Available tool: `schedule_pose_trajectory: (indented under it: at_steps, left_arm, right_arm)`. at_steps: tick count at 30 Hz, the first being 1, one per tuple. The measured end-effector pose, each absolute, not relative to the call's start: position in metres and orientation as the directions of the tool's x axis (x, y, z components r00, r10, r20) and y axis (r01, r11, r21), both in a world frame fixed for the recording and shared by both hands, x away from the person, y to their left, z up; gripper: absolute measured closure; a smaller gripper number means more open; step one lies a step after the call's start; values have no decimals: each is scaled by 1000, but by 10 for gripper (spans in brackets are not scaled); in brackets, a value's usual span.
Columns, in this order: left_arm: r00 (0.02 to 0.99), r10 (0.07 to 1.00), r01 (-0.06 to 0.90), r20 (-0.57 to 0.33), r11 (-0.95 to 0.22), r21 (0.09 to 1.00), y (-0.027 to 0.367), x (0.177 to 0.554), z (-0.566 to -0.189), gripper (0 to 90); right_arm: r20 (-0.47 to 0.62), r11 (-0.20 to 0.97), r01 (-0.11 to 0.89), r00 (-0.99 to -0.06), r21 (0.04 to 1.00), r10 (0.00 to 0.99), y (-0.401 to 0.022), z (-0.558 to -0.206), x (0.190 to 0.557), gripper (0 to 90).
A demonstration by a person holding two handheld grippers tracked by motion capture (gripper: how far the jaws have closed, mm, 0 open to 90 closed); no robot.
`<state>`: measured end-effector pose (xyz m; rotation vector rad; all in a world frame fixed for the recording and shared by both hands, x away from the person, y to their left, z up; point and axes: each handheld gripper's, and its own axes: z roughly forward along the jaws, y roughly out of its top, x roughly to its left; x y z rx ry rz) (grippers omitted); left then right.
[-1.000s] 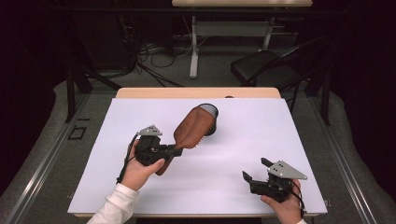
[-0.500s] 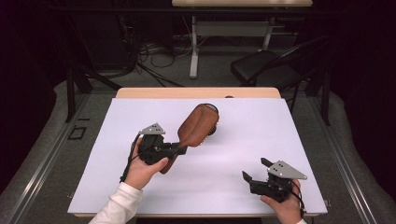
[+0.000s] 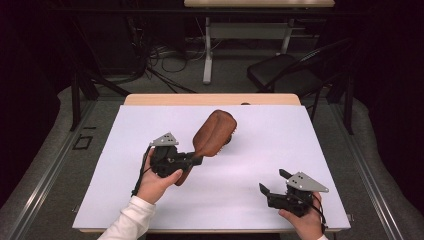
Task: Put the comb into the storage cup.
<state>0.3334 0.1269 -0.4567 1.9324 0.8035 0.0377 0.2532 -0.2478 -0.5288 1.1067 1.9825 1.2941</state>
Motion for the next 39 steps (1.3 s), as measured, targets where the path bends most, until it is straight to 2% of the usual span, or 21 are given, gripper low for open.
schedule_pose_trajectory:
  at_steps: [12, 22, 39]
  left_arm:
    - [771, 558, 509, -305, -254, 822, 126, 335, -466, 733]
    - [768, 562, 506, -307, -240, 828, 125, 334, -471, 733]
    - [763, 568, 514, -308, -245, 822, 124, 335, -476, 733]
  right_arm:
    - [44, 177, 352, -537, 919, 842, -240, -521, 258, 147]
    - [142, 113, 399, -556, 910, 819, -235, -503, 274, 150]
    - [151, 162, 445, -587, 881, 795, -208, -476, 304, 150]
